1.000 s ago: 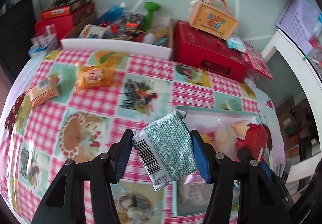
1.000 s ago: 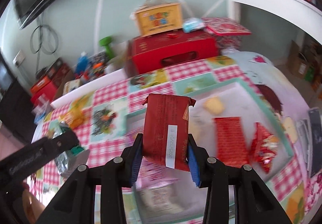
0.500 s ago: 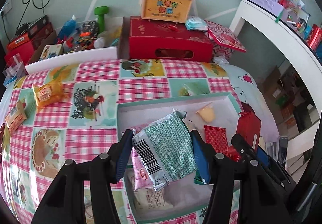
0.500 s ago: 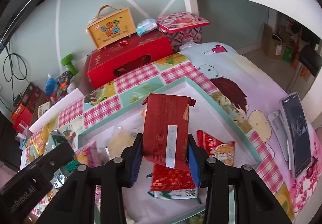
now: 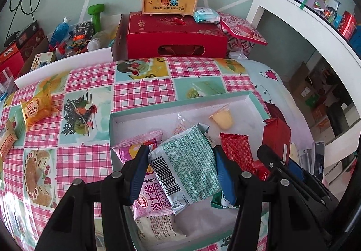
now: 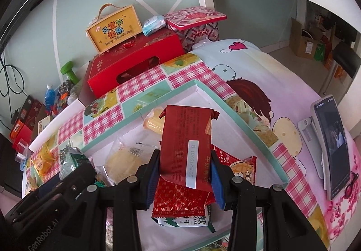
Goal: Organize snacks
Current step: 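Carry the red box and teal packet over the white tray, lowering them, then open both tools to release the red box and teal packet into the tray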
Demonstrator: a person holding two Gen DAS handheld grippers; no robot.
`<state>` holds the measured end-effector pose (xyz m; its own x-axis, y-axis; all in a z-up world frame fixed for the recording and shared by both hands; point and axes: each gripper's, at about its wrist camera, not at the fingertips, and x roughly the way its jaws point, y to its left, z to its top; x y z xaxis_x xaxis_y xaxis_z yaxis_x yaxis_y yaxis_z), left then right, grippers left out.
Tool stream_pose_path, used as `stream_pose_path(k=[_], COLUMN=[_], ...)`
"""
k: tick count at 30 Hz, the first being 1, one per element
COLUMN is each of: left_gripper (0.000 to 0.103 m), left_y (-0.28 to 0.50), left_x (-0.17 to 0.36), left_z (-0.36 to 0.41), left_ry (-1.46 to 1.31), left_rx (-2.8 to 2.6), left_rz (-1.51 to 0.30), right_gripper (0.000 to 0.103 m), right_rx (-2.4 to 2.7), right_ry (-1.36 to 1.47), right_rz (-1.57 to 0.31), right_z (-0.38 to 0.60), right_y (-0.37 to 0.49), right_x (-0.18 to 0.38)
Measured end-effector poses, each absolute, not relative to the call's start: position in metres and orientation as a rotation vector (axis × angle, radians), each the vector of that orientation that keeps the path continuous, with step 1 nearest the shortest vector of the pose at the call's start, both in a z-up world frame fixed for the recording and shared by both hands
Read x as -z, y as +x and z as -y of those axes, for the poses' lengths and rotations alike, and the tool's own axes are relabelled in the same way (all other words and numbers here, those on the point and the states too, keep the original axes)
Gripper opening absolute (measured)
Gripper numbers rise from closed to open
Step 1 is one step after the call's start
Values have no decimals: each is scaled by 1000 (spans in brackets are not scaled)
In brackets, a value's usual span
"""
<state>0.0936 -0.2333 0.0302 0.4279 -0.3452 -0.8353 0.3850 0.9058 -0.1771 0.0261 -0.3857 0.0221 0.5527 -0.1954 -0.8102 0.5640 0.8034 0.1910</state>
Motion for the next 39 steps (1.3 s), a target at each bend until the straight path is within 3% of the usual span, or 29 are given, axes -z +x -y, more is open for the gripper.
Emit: stream_pose_path(k=[16,39], left_gripper=[59,60], left_y=[101,100], left_x=[-16,-27], left_z=[232,224], left_ry=[9,-12], left_rx=[473,461], left_rz=[-1081,-1099], right_gripper=[46,46], right_rx=[450,452], right_ry=[461,421], right_rz=[-946,-924], right_z=[383,380], right_y=[36,30], right_x=[-3,-20])
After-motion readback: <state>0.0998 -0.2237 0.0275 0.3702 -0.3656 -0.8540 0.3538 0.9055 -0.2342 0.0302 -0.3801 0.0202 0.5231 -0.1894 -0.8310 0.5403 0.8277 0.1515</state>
